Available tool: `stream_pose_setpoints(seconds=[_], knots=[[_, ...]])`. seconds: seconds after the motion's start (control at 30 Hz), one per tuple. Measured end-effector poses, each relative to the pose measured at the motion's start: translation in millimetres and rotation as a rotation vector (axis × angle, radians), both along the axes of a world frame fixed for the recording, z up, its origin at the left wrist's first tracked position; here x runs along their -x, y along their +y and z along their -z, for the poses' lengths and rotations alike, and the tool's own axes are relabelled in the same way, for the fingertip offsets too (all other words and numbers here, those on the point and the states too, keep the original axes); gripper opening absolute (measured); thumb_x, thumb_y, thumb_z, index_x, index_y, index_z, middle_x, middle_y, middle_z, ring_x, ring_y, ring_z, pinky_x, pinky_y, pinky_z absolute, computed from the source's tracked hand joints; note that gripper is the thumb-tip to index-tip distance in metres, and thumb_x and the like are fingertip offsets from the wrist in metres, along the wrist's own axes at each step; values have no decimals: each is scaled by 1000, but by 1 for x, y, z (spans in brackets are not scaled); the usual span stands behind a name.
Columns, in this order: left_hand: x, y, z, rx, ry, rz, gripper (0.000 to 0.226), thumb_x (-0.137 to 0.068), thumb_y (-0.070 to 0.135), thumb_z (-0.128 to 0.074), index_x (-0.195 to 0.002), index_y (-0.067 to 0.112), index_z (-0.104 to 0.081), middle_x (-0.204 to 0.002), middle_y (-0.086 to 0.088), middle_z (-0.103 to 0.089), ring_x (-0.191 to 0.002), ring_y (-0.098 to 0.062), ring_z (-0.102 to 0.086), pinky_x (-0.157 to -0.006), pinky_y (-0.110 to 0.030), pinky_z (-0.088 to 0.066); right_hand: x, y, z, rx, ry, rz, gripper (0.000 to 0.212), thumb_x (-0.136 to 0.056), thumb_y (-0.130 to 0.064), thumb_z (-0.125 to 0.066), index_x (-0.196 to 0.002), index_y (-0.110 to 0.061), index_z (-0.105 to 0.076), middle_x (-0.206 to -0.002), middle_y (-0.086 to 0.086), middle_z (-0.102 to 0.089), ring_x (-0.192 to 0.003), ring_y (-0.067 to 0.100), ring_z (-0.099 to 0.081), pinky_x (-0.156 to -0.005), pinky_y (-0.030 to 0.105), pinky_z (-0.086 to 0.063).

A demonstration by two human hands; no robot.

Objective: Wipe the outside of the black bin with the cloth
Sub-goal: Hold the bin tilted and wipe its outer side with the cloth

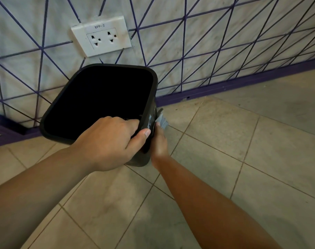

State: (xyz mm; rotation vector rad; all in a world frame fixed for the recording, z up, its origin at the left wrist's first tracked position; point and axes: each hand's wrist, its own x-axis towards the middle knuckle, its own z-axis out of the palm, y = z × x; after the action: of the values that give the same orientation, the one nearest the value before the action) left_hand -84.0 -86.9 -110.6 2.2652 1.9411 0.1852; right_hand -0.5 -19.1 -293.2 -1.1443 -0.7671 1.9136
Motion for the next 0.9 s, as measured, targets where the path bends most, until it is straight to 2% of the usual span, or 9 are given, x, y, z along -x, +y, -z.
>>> stream_pose_setpoints(seconds=[0.1, 0.23, 0.33, 0.4, 0.5, 0.6, 0.67, 0.8, 0.9], knots=[[0, 0, 1, -11, 10, 9, 41, -96, 57, -22, -66, 34, -37, -52, 8, -48, -46, -7, -50, -46, -22, -30, 3, -23, 3, -94, -60, -7, 76, -96, -70, -38, -154, -22, -47, -147, 6, -60, -136, 18, -57, -117, 41, -45], [-1, 0, -2, 2, -15, 0, 39, -95, 54, -27, -63, 34, -35, -50, 8, -45, -44, -6, -46, -46, -22, -26, 1, 6, 0, 2, -24, -17, 56, -111, -48, -31, -151, -14, -51, -142, 13, -63, -134, 26, -59, -116, 43, -47], [-1, -1, -2, 8, -7, 5, 38, -95, 54, -27, -64, 35, -35, -51, 8, -46, -45, -7, -48, -46, -22, -28, -3, -11, 0, -93, -37, -47, 59, -107, -55, -36, -151, -19, -49, -141, 6, -63, -128, 17, -62, -104, 26, -53], [-1, -1, -1, 12, -15, 5, 38, -95, 55, -25, -65, 35, -36, -53, 8, -49, -47, -7, -52, -47, -20, -32, -2, -27, 4, -107, -51, -43, 72, -97, -67, -39, -155, -24, -44, -147, 5, -60, -134, 17, -59, -113, 35, -49], [0, -1, -1, 1, -22, -1, 39, -94, 56, -23, -67, 34, -39, -54, 6, -51, -49, -8, -53, -48, -23, -35, 2, -11, 4, -19, -14, -37, 70, -98, -61, -36, -150, -18, -51, -142, 10, -65, -133, 22, -61, -118, 45, -46], [0, -1, 1, -5, -17, 1, 42, -97, 56, -19, -69, 34, -41, -56, 6, -53, -51, -9, -54, -49, -23, -37, 2, -10, 1, -20, 4, -17, 61, -103, -54, -37, -145, -15, -58, -135, 11, -69, -125, 21, -66, -108, 36, -52], [1, 0, 2, -11, -21, 8, 41, -96, 57, -19, -67, 34, -39, -56, 6, -52, -50, -9, -53, -49, -22, -34, 3, -22, 0, -66, -24, -21, 68, -95, -61, -40, -146, -18, -56, -136, 6, -69, -126, 16, -65, -106, 32, -53], [4, 0, 4, -31, -29, 14, 47, -93, 61, -17, -68, 31, -44, -54, 6, -52, -49, -10, -53, -49, -27, -39, 6, -10, 2, 25, -22, 6, 75, -90, -65, -40, -146, -18, -55, -137, 11, -68, -130, 24, -63, -115, 47, -47], [3, 0, 4, -38, -26, 10, 43, -97, 56, -22, -65, 33, -40, -52, 8, -48, -47, -7, -50, -47, -24, -32, 3, -11, 0, 14, -16, -8, 58, -106, -52, -36, -145, -15, -56, -134, 12, -69, -124, 22, -66, -100, 29, -58]])
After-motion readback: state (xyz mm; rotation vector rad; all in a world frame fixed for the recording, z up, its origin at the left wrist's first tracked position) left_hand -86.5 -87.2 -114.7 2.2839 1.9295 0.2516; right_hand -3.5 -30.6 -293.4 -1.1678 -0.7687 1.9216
